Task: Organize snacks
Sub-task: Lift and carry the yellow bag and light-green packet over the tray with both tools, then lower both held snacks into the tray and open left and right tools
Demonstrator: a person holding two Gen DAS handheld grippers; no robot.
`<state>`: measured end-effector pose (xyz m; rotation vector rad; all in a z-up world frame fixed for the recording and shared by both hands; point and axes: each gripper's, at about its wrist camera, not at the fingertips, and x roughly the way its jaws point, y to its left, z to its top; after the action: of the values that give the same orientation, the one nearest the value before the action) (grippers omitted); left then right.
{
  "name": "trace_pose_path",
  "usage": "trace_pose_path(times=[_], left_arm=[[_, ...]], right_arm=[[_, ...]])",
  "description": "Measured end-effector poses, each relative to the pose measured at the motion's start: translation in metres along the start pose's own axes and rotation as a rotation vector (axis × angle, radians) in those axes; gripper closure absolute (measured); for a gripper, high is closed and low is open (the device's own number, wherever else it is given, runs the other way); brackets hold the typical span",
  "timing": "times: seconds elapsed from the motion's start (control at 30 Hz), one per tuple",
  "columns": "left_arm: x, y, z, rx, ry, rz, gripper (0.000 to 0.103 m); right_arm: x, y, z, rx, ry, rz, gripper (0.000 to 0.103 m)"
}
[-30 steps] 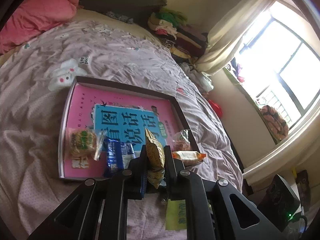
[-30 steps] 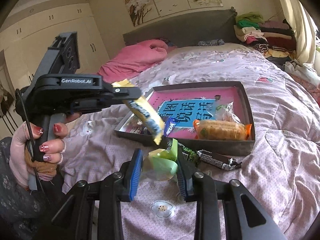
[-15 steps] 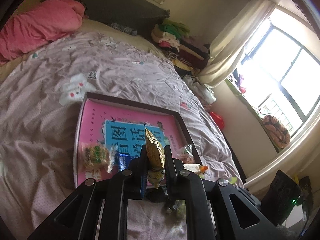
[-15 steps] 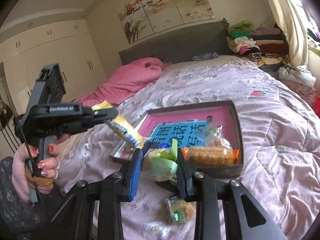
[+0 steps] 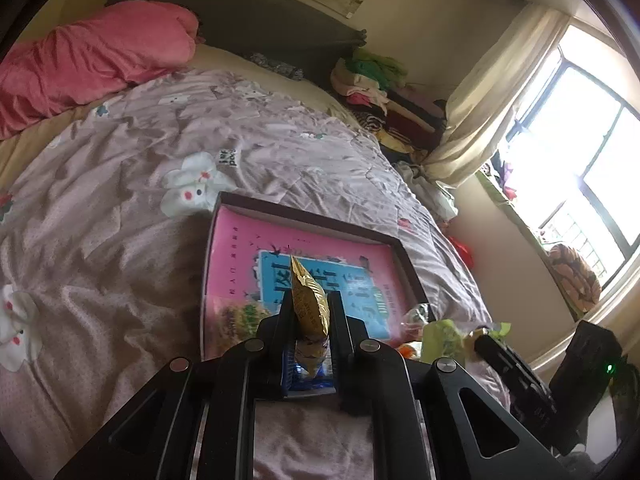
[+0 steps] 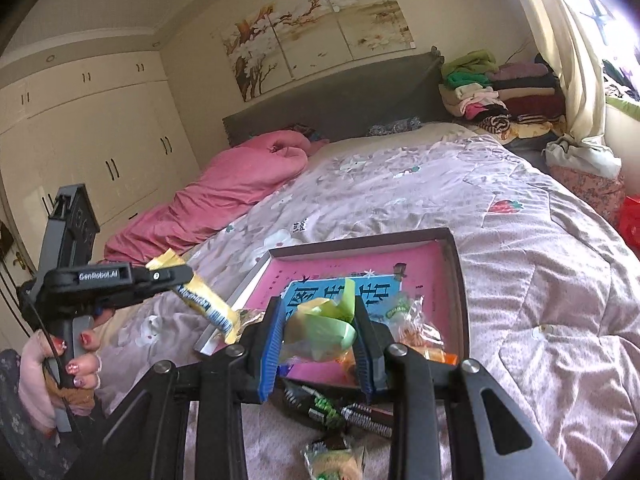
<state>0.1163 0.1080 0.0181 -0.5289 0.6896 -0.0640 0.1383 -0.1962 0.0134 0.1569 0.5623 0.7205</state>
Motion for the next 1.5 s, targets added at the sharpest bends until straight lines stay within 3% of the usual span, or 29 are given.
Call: trace_pose_path(times=[0.83,1.5], left_arm=[[0.034,0.029,-0.025,0.024,0.102,0.061,0.088],[0.054,0.019,-0.033,0.039,0.138,0.039,0.088]], right_arm=[[0.042,-0.021,0.0,0.03,0.071,-0.046,0.07],[0.072,0.015,-0.019,-0.181,0.161,-0.073,0.07]])
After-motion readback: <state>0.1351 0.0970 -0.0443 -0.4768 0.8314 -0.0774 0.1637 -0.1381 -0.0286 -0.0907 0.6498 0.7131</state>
